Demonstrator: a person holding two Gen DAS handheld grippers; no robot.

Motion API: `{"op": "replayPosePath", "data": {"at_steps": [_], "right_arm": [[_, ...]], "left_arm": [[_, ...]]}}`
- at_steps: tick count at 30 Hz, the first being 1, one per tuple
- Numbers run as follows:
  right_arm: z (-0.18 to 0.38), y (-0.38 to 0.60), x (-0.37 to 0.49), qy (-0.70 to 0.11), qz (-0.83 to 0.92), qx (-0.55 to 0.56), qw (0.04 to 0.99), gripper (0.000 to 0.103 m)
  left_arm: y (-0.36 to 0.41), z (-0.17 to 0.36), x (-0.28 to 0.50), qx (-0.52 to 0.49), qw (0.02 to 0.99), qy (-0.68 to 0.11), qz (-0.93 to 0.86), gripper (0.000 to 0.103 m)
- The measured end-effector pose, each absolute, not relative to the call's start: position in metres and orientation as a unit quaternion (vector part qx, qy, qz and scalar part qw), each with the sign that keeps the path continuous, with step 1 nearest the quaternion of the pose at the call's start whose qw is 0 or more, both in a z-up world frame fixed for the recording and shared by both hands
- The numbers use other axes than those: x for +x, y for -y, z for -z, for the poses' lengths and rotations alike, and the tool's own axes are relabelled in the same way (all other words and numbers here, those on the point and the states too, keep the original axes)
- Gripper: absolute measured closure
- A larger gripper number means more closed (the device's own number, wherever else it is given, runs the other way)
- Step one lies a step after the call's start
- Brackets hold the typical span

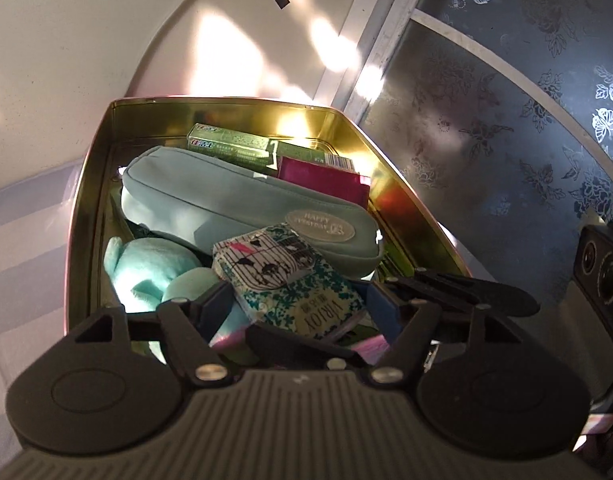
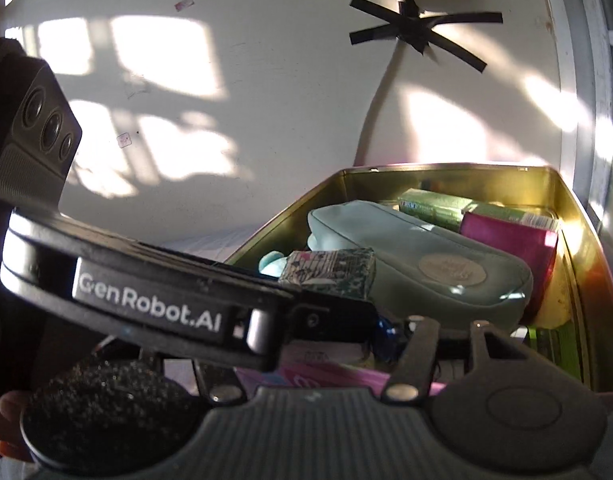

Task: Organize objects
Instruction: 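Carry the tissue pack into the pink tin and open the right tool, then withdraw the right tool from the pink tin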

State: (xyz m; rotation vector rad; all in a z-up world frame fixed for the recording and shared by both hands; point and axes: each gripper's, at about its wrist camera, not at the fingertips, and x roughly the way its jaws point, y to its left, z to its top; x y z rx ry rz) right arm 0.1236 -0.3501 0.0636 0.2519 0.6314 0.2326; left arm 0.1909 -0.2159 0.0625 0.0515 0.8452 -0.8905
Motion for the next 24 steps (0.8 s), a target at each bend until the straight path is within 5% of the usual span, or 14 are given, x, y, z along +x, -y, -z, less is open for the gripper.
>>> {"op": "replayPosePath", "data": {"at_steps": [9, 24], "right_arm": [[-0.051, 0.364, 0.142, -0.302, -0.043, 0.119, 0.945, 0.047], [-0.063, 0.355, 0.043, -0.199, -0.022, 0.162, 0.966, 0.041]], "left_arm": [[0.243, -0.055, 0.222, 0.015, 0.836, -0.413, 0.36, 0.018], [0.184, -0.093, 0.127, 0.081, 0.907, -0.277, 0.308, 0.017]]}}
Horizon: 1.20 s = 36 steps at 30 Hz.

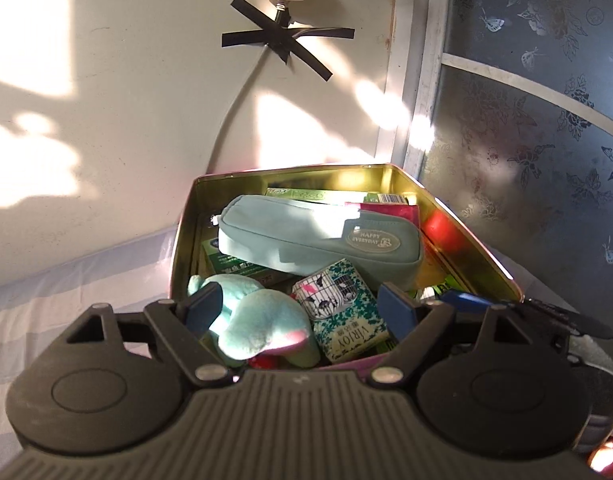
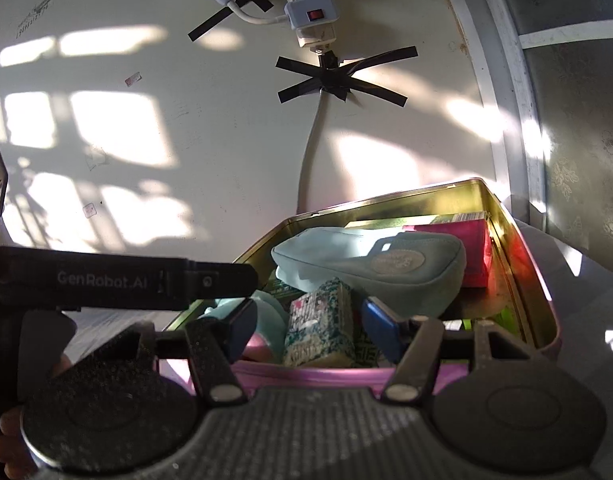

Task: Organize objects
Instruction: 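Withdraw the right tool from the pink tin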

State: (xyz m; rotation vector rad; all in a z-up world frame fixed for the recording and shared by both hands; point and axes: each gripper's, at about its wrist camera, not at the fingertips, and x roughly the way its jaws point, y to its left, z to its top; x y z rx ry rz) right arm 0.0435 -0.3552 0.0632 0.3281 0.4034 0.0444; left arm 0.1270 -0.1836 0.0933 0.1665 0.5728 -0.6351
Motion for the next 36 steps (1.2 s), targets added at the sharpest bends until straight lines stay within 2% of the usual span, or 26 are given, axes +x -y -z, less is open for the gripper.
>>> {"op": "replayPosePath", "data": {"at_steps": [5, 15, 24, 36], "right_arm": [[-0.063, 0.347, 0.021, -0.197, -0.006, 0.153, 0.968, 0.039], [-0.042, 0.327, 0.009, -0.248, -0.013, 0.155, 0.956, 0.039], [-0.024, 0.277, 0.015, -0.281, -0.042, 0.112, 0.952, 0.039], [-0.014, 0.24, 0.024, -0.272, -0.047, 0.062, 0.959, 0.038]], "left_arm": [[0.163, -0.086, 0.105, 0.087, 0.919, -0.267, 0.278, 0.016], [0.127, -0.059, 0.081, 0.126, 0.935, -0.248, 0.218, 0.013], [0.09, -0.025, 0.091, 0.123, 0.938, -0.276, 0.168, 0.013], [0.064, 0.004, 0.112, 0.103, 0.938, -0.304, 0.132, 0.012]]}}
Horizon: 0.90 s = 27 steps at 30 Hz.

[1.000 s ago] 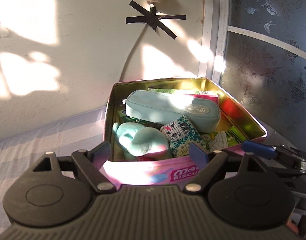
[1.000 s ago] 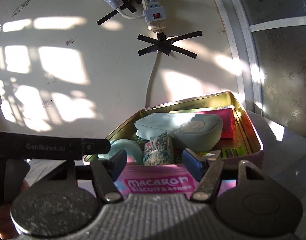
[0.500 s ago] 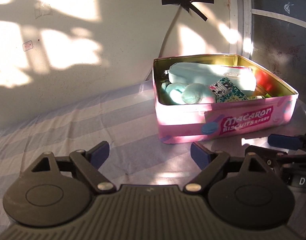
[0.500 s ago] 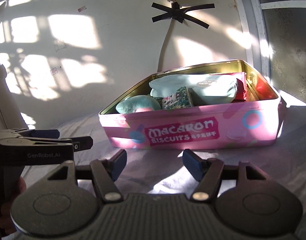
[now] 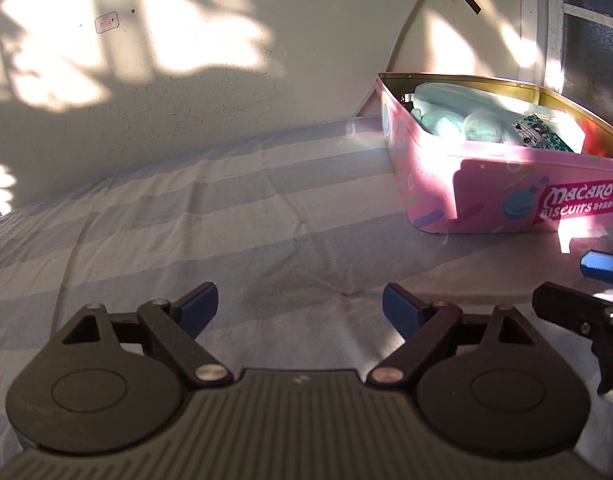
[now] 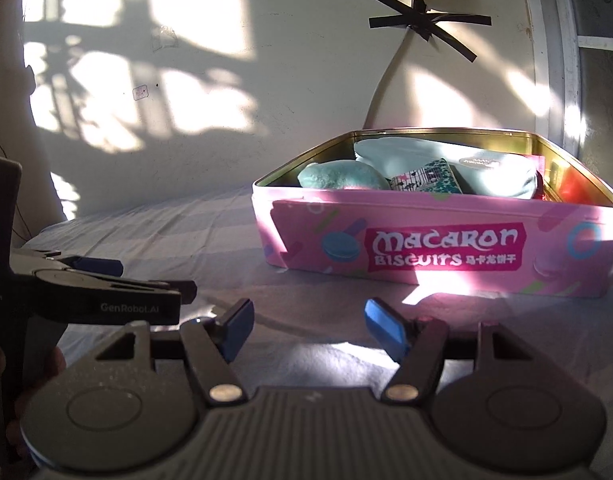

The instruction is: Organize objects

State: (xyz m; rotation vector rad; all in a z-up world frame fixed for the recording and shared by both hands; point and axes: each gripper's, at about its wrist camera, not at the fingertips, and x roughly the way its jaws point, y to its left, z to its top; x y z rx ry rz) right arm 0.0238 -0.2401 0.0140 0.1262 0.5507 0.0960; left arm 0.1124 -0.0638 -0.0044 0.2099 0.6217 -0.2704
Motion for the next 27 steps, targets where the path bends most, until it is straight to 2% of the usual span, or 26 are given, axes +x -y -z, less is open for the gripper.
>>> {"op": "replayPosePath", "data": {"at_steps": [9, 27], "right_arm": [[-0.006, 0.249, 0.029, -0.283, -0.036, 0.099, 0.953, 0.038], [-0.011, 0.254, 0.015, -0.231, 0.041, 0.113, 0.966, 0.036]], "left_arm": [[0.06, 0.008, 0.116, 0.085, 0.937, -0.31, 0.138, 0.011], [0.058, 0.003, 0.103, 0.08, 0.947, -0.267, 0.16, 0.011]]}}
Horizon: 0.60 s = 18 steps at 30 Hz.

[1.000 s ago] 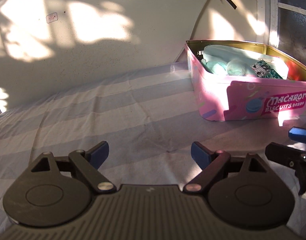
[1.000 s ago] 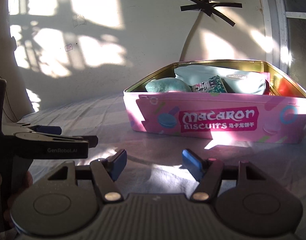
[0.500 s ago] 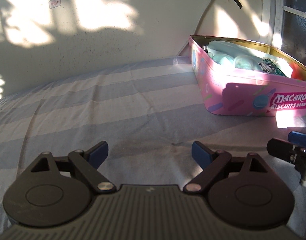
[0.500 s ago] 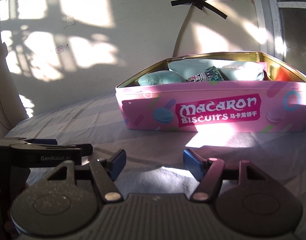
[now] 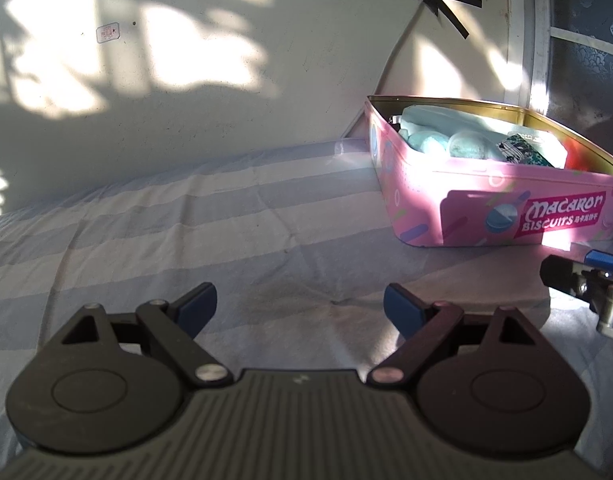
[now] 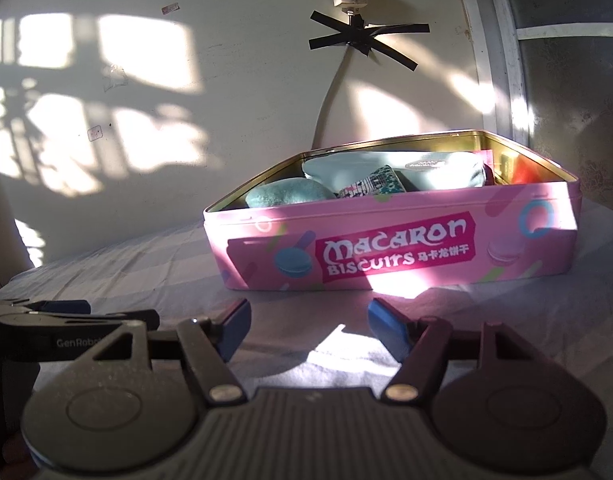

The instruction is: Organize objects

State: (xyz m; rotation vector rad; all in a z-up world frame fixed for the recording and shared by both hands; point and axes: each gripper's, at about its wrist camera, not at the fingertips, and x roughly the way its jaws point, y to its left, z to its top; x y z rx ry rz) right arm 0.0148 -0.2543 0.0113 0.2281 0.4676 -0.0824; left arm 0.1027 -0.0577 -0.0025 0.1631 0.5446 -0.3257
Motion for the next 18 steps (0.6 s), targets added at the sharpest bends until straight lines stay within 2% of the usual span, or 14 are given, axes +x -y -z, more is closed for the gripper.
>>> {"op": "replayPosePath", "data": {"at_steps": [18], "right_arm": [[-0.016, 0.251, 0.006, -0.197, 0.086, 0.1, 0.972, 0.032]], "left_arm": [[0.059, -0.002, 0.091, 0.081, 0.952, -0.231, 0.185, 0.007]]}}
